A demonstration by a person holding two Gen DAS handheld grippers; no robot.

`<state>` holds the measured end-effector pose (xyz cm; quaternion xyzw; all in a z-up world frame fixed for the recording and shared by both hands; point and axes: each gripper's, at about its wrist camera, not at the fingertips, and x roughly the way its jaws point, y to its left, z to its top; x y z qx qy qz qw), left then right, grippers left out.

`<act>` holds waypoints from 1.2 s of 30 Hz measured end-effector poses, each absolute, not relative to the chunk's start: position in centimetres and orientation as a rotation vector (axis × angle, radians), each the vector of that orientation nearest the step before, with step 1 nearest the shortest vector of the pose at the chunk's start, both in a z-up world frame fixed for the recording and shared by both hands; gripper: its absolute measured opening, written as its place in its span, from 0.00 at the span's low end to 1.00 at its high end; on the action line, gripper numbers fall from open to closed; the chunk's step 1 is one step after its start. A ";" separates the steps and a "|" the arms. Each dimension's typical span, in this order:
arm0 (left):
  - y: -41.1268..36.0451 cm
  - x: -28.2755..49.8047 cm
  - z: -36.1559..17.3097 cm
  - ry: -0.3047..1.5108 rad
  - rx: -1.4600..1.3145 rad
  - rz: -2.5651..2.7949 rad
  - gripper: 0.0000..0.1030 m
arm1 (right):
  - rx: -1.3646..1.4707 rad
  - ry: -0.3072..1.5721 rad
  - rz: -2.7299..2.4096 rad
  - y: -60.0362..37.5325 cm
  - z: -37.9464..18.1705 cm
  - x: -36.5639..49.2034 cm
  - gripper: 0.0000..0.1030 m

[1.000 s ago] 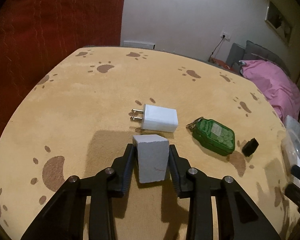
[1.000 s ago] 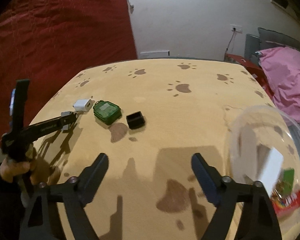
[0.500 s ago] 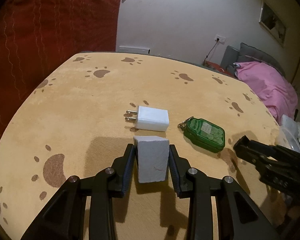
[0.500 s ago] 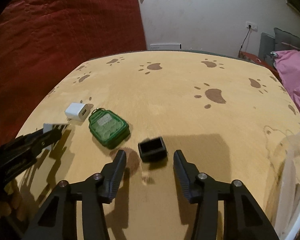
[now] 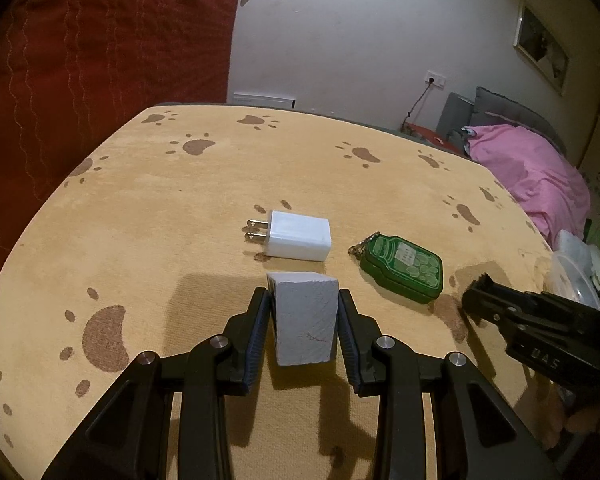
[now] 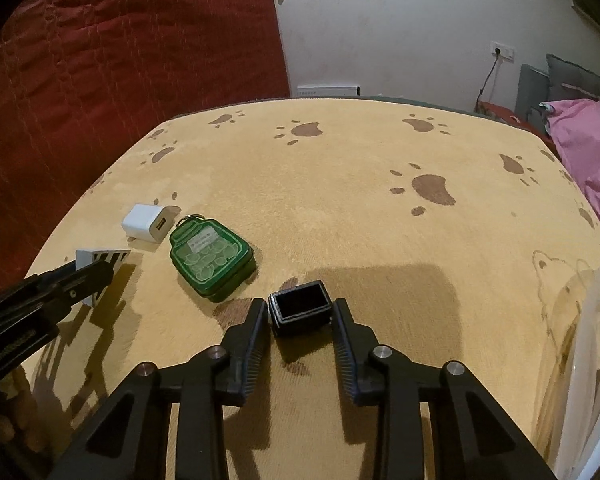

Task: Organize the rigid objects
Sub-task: 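Grasp the black square cap with the right tool, then carry the black cap into the bowl and release with the right tool while the left tool holds the block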

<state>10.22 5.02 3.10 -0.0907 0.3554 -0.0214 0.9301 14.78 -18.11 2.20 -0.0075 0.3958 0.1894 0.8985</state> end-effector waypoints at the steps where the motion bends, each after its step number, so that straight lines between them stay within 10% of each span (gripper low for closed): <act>1: 5.0 10.2 3.1 0.727 -0.186 -0.044 0.33 | -0.008 0.813 0.391 -18.3 2.4 14.5 0.34; 36: 1.2 8.4 4.8 0.713 -0.118 -0.089 0.33 | 0.170 0.674 0.050 -35.1 6.2 7.4 0.34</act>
